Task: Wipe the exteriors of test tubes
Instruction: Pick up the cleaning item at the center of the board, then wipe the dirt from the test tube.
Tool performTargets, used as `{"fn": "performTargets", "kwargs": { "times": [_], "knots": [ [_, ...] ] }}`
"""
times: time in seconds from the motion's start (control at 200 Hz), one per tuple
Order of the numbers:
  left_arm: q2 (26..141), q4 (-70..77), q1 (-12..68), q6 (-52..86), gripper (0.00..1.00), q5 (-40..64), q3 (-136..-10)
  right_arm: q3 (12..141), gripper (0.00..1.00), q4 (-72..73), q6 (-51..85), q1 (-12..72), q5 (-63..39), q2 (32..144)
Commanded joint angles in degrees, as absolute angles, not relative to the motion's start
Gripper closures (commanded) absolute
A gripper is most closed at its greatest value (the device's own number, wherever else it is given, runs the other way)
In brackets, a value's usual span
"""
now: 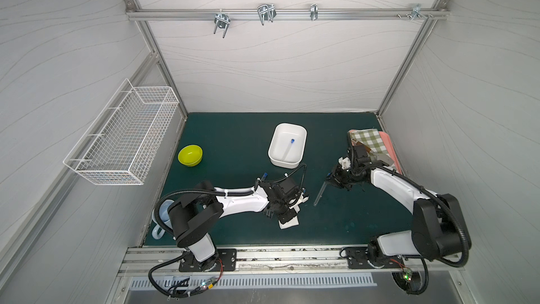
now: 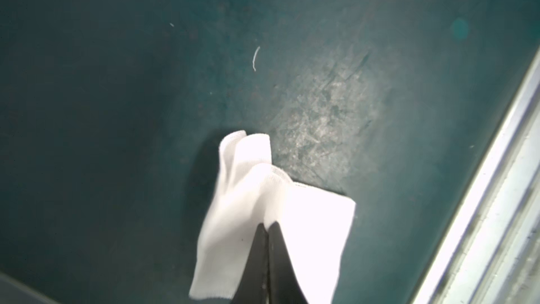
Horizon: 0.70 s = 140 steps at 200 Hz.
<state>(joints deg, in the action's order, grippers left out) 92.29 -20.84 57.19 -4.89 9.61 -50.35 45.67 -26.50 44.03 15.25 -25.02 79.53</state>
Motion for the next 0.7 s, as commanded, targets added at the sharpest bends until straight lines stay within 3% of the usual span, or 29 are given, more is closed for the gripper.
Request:
{"fn": "performTargets", "kwargs": {
  "times": [0.0, 0.2, 0.695],
  "knots": [
    [85.2, -20.7, 57.6, -2.6, 1.00, 9.7, -52.7, 45.5, 0.88, -27.1, 44.9, 15.8, -25.7, 77.7],
    [79.5, -18.3, 57.6, 1.5, 1.00, 12.9, -53.8, 46.3, 0.88, -26.0, 46.7, 18.4, -24.9, 77.9],
    [86.4, -13.0, 57.6, 8.2, 1.00, 12.9, -60.3, 48.5, 0.88, -23.6, 51.1, 25.6, -20.9, 77.6]
  ]
}}
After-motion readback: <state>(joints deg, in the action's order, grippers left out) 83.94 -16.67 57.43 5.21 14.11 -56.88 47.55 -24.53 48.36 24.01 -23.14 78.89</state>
